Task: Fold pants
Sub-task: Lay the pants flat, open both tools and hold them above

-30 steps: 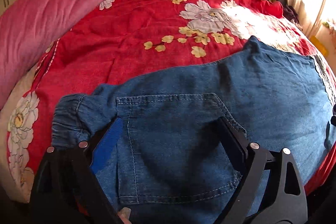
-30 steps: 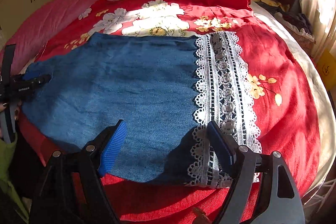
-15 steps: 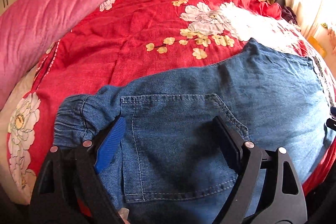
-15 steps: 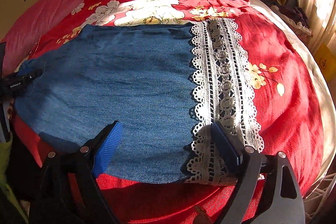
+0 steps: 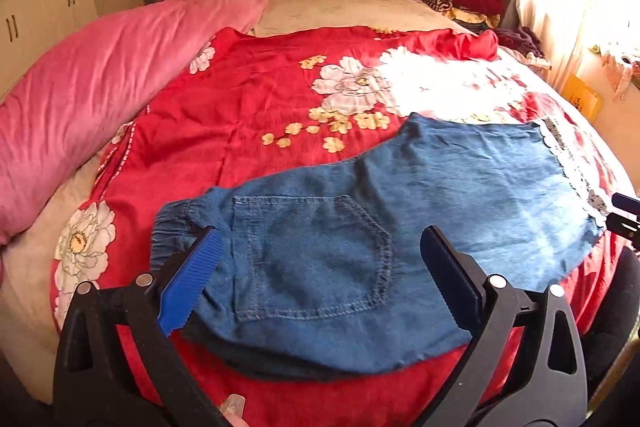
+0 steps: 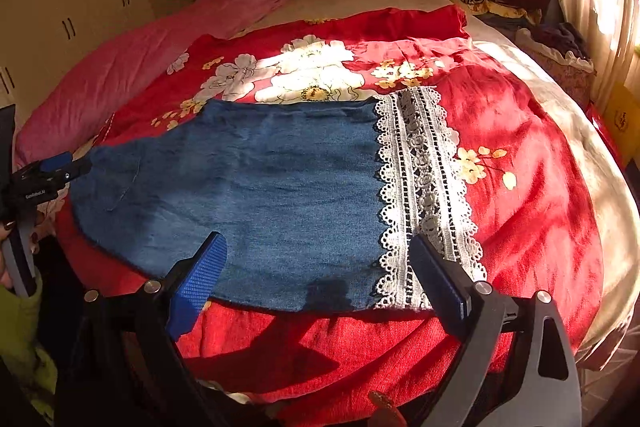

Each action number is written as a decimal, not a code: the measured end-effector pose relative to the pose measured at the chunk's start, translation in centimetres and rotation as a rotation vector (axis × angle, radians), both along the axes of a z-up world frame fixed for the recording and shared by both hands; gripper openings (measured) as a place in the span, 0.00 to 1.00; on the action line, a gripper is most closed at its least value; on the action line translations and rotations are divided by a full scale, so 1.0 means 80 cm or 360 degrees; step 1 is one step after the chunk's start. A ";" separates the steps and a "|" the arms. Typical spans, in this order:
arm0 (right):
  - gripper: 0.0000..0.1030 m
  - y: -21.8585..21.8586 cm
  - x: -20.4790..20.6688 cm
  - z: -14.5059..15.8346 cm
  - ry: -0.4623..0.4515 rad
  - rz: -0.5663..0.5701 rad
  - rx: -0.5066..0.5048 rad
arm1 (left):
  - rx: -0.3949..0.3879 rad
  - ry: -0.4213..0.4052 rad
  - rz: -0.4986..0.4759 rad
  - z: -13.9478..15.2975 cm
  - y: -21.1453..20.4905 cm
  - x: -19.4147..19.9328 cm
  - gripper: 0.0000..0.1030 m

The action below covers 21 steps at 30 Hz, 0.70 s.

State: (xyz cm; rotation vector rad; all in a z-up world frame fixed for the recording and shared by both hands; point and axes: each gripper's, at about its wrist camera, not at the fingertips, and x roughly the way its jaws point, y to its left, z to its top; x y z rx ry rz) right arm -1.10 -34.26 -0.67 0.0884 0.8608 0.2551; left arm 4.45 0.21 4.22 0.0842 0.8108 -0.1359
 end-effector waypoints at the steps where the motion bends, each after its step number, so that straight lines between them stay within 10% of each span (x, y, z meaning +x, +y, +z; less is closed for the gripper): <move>1: 0.89 0.002 -0.002 0.000 0.0003 0.0005 -0.0003 | 0.0004 0.0000 -0.0010 0.000 -0.005 -0.003 0.91; 21: 0.89 -0.008 -0.003 -0.044 0.0210 -0.0090 0.0037 | 0.0112 0.0288 -0.0193 -0.084 -0.057 -0.008 0.91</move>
